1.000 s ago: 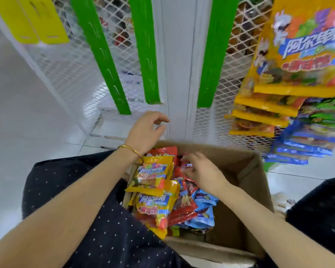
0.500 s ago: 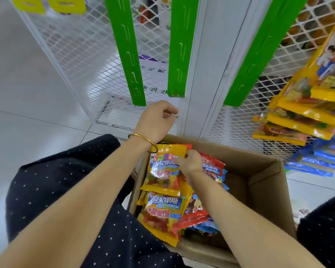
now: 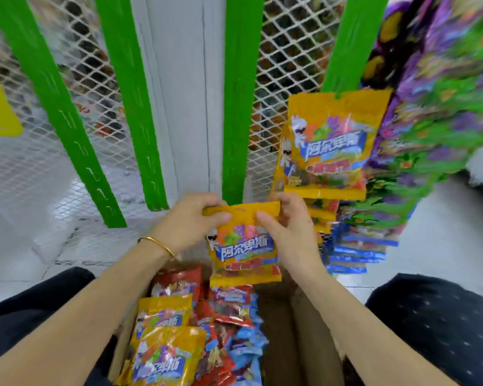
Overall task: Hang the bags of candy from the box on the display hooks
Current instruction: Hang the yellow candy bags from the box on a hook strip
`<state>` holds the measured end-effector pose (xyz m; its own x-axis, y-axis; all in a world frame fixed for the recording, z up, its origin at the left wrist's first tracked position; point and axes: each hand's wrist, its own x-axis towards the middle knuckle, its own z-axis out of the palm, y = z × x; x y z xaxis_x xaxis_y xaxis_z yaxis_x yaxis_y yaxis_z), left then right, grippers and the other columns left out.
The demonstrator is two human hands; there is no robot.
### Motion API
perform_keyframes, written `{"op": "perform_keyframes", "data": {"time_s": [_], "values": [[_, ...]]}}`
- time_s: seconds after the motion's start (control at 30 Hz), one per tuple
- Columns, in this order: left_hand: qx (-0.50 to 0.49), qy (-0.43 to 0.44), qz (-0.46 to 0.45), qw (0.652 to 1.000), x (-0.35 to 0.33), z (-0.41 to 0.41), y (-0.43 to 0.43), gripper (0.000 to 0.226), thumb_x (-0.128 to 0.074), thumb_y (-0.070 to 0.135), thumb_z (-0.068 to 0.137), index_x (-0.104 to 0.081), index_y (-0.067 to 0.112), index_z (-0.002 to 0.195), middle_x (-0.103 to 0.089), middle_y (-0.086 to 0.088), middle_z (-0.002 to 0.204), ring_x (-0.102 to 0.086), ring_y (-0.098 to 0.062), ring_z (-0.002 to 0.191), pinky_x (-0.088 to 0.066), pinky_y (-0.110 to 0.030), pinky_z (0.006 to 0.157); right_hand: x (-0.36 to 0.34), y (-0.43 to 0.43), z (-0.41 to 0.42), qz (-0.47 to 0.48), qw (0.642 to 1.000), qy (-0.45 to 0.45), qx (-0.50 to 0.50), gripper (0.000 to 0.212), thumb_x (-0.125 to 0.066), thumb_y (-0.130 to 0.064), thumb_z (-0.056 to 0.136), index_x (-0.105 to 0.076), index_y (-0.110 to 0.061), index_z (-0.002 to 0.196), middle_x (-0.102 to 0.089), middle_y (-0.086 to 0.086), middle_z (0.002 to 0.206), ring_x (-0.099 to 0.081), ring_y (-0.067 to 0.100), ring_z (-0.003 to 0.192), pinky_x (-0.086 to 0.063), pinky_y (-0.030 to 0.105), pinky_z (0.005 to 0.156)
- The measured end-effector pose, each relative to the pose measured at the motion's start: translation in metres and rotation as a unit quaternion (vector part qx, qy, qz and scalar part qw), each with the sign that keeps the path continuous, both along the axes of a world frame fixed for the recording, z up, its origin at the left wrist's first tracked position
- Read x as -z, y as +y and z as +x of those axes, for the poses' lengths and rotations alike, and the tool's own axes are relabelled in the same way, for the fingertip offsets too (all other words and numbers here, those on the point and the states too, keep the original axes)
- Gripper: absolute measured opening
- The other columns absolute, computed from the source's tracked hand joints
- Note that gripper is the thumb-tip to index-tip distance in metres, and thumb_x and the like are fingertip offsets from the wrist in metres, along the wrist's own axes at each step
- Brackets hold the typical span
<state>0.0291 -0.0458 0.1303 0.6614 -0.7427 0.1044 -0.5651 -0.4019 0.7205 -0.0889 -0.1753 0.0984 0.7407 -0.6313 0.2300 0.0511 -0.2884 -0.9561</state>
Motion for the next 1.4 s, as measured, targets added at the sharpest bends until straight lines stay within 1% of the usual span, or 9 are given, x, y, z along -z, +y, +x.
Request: {"op": "perform_keyframes", "data": {"time_s": [0.07, 0.13, 0.33, 0.47, 0.57, 0.67, 0.87, 1.27, 1.4], "values": [[0.036, -0.021, -0.031, 0.999, -0.029, -0.014, -0.029, 0.005, -0.065, 0.011, 0.084, -0.065, 0.007, 0.085, -0.049, 0.01, 0.065, -0.048, 0.011, 0.056, -0.035, -0.008, 0.058, -0.025, -0.011, -0.017, -0.085, 0.987, -0.104, 0.093, 0.047, -0.069, -0.01, 0.082, -0.04, -0.04, 0.103, -0.048, -0.021, 0.101, -0.055, -0.001, 0.088, -0.046, 0.014, 0.074], [0.054, -0.049, -0.06, 0.996, -0.058, -0.027, -0.055, 0.004, -0.066, 0.012, 0.083, -0.065, 0.011, 0.086, -0.05, 0.012, 0.068, -0.05, 0.009, 0.058, -0.036, -0.006, 0.06, -0.045, -0.025, -0.032, -0.161, 0.963, -0.168, 0.139, 0.053, -0.07, -0.009, 0.079, -0.039, -0.046, 0.1, -0.045, -0.019, 0.106, -0.053, -0.005, 0.092, -0.043, 0.008, 0.073], [0.053, -0.082, -0.165, 0.981, -0.127, -0.035, -0.098, 0.005, -0.067, 0.02, 0.082, -0.067, 0.019, 0.088, -0.059, 0.015, 0.077, -0.054, 0.011, 0.065, -0.042, -0.003, 0.063, -0.1, -0.076, -0.049, -0.286, 0.929, -0.178, 0.155, 0.023, -0.061, 0.005, 0.081, -0.066, -0.018, 0.085, -0.058, -0.012, 0.084, -0.052, -0.005, 0.082, -0.036, 0.007, 0.074], [-0.024, -0.081, -0.279, 0.957, -0.164, -0.028, -0.123, 0.028, -0.06, 0.02, 0.088, -0.056, 0.011, 0.114, -0.06, 0.002, 0.099, -0.058, -0.008, 0.089, -0.052, -0.029, 0.086, -0.133, -0.086, -0.037, -0.312, 0.909, -0.207, 0.181, 0.02, -0.059, 0.004, 0.084, -0.071, -0.012, 0.089, -0.06, -0.002, 0.084, -0.049, -0.005, 0.082, -0.036, 0.007, 0.075], [-0.037, -0.097, -0.272, 0.957, -0.181, -0.03, -0.137, 0.031, -0.057, 0.025, 0.09, -0.054, 0.009, 0.116, -0.06, 0.0, 0.099, -0.059, -0.011, 0.09, -0.049, -0.025, 0.083, -0.151, -0.086, -0.022, -0.332, 0.893, -0.223, 0.205, 0.021, -0.055, 0.004, 0.086, -0.072, -0.008, 0.092, -0.057, -0.001, 0.087, -0.048, -0.002, 0.08, -0.037, 0.004, 0.075], [-0.03, -0.073, -0.278, 0.957, -0.191, -0.028, -0.142, 0.01, -0.058, 0.023, 0.09, -0.058, 0.014, 0.093, -0.059, 0.002, 0.08, -0.055, -0.009, 0.072, -0.046, -0.022, 0.068, -0.163, -0.086, -0.007, -0.343, 0.881, -0.225, 0.235, 0.022, -0.052, 0.002, 0.086, -0.071, -0.005, 0.096, -0.055, 0.002, 0.089, -0.047, 0.002, 0.081, -0.034, 0.002, 0.074], [-0.029, -0.131, -0.239, 0.962, -0.197, -0.022, -0.144, 0.03, -0.057, 0.025, 0.09, -0.05, 0.012, 0.064, -0.037, 0.002, 0.055, -0.033, -0.01, 0.05, -0.028, -0.023, 0.049, -0.175, -0.089, 0.01, -0.381, 0.859, -0.215, 0.266, 0.031, -0.05, 0.009, 0.079, -0.069, -0.001, 0.101, -0.058, 0.012, 0.091, -0.046, 0.008, 0.078, -0.033, 0.008, 0.072], [-0.02, -0.143, -0.191, 0.971, -0.2, -0.02, -0.143, 0.035, -0.052, 0.029, 0.093, -0.043, 0.011, 0.064, -0.033, -0.002, 0.055, -0.03, -0.014, 0.047, -0.025, -0.026, 0.046, -0.161, -0.092, 0.015, -0.407, 0.861, -0.159, 0.262, 0.031, -0.052, 0.01, 0.083, -0.068, -0.001, 0.107, -0.058, 0.012, 0.095, -0.054, 0.017, 0.078, -0.038, 0.015, 0.073], [-0.011, -0.114, -0.21, 0.971, -0.195, -0.019, -0.138, 0.029, -0.054, 0.026, 0.092, -0.054, 0.008, 0.07, -0.056, -0.019, 0.07, -0.05, -0.018, 0.06, -0.047, -0.031, 0.06, -0.15, -0.093, 0.011, -0.388, 0.874, -0.148, 0.251, 0.03, -0.051, 0.01, 0.085, -0.067, -0.002, 0.107, -0.059, 0.012, 0.1, -0.055, 0.017, 0.084, -0.035, 0.011, 0.077]]}}
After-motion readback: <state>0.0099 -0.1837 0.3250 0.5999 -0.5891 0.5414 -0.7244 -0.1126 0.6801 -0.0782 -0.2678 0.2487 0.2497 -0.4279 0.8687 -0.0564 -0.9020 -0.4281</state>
